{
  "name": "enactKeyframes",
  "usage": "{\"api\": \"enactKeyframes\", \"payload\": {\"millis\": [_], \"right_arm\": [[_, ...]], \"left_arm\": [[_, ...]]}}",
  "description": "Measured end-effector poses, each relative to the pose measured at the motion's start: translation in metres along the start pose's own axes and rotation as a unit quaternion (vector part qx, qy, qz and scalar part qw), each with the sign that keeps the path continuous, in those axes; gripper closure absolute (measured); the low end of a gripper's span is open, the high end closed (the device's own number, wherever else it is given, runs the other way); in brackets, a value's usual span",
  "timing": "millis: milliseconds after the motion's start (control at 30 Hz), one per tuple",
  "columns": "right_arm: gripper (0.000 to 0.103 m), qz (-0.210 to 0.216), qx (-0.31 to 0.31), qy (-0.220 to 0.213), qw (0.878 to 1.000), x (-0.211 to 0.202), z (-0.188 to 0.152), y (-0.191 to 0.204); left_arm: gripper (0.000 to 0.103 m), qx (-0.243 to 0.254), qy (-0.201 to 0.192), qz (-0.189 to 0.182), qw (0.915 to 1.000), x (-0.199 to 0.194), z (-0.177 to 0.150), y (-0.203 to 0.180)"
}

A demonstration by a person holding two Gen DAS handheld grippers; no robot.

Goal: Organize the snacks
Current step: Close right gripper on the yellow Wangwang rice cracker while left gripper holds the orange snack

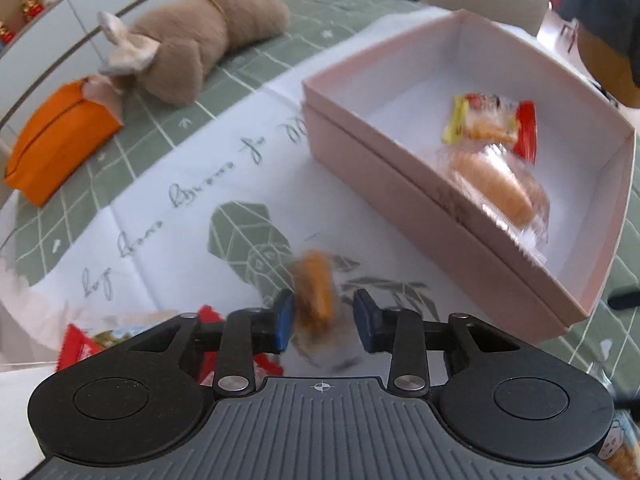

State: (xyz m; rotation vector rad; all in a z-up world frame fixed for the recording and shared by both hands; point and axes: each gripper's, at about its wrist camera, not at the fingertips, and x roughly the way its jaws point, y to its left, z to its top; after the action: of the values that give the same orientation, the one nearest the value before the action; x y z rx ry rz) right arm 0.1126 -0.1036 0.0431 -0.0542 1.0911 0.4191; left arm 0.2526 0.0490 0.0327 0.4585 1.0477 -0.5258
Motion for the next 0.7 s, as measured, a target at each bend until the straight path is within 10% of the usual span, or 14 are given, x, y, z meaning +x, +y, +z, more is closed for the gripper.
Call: {"api": "enactKeyframes", "payload": {"millis": [300, 700], "right_arm": [[0.045, 0.019, 0.033, -0.016, 0.999, 0.028, 0.034, -0.025], [0.040, 0.026, -0.031, 0.013, 0.999, 0.046, 0.018, 0.024]], "left_arm": [[0.078, -0.073, 0.006, -0.020, 0.9971, -0.033, -0.051, -0.009], [0.079, -0.272, 0.014, -0.007, 0.9621, -0.085, -0.148, -0.029]]}}
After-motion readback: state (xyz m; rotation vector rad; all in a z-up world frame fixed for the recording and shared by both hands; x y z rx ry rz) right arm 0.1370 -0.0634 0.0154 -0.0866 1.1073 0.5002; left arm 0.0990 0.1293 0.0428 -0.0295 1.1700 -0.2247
